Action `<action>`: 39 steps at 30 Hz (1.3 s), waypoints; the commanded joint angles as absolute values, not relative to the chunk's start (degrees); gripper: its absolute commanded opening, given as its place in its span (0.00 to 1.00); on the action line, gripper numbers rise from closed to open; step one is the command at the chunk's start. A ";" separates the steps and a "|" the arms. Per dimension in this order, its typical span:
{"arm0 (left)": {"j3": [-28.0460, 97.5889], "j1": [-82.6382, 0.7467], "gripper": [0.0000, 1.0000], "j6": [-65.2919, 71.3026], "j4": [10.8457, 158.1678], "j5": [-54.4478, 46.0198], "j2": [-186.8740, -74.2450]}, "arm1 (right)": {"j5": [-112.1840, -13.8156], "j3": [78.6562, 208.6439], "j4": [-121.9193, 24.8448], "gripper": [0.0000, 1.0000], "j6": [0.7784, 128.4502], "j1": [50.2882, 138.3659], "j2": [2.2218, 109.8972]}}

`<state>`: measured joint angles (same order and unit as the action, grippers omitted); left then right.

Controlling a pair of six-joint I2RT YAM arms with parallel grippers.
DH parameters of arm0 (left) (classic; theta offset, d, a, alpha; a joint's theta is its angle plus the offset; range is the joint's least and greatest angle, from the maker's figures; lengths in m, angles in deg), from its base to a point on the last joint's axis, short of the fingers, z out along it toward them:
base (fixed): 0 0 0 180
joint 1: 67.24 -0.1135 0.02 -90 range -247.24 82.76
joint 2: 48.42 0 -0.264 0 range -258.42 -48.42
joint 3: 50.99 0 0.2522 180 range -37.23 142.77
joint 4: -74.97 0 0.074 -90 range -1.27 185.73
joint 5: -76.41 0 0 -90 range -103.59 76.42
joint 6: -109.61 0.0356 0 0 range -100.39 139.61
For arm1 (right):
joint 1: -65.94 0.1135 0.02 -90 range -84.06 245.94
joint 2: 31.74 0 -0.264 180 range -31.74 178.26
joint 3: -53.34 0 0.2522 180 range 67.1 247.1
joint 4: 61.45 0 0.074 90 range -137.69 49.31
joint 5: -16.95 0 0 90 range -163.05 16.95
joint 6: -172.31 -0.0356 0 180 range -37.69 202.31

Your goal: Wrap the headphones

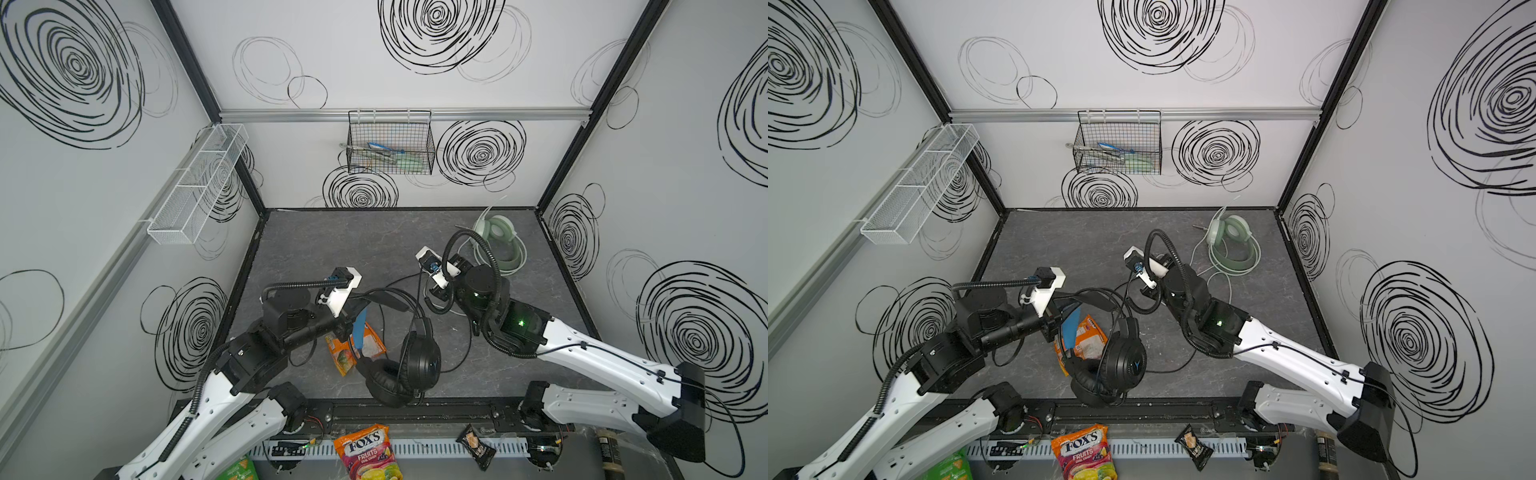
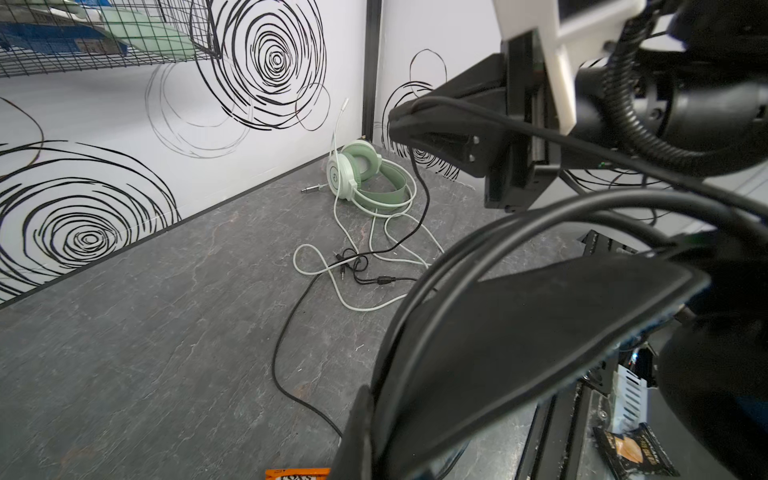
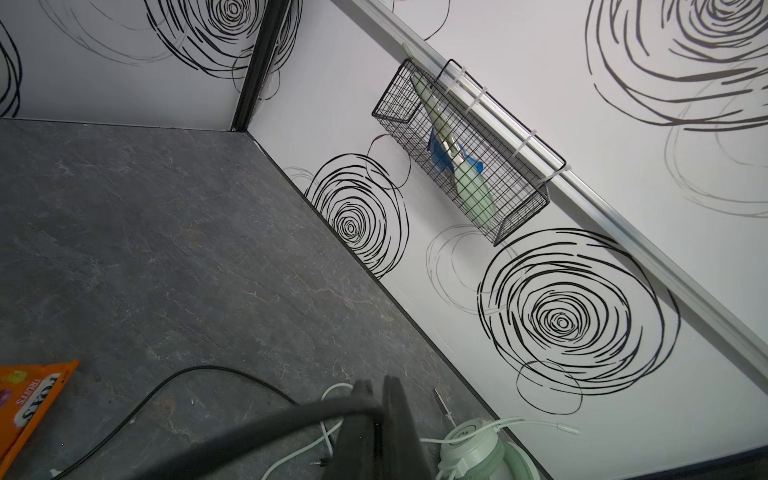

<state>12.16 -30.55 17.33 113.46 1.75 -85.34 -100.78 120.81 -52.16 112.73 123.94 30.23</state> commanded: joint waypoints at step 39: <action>20.45 -30.50 0.00 -12.15 80.34 3.29 -87.04 | -71.22 101.97 -81.69 0.48 103.45 123.38 27.42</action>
<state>17.69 -30.53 -7.72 89.39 4.11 -87.38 -71.75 102.69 -77.82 105.62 123.81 26.65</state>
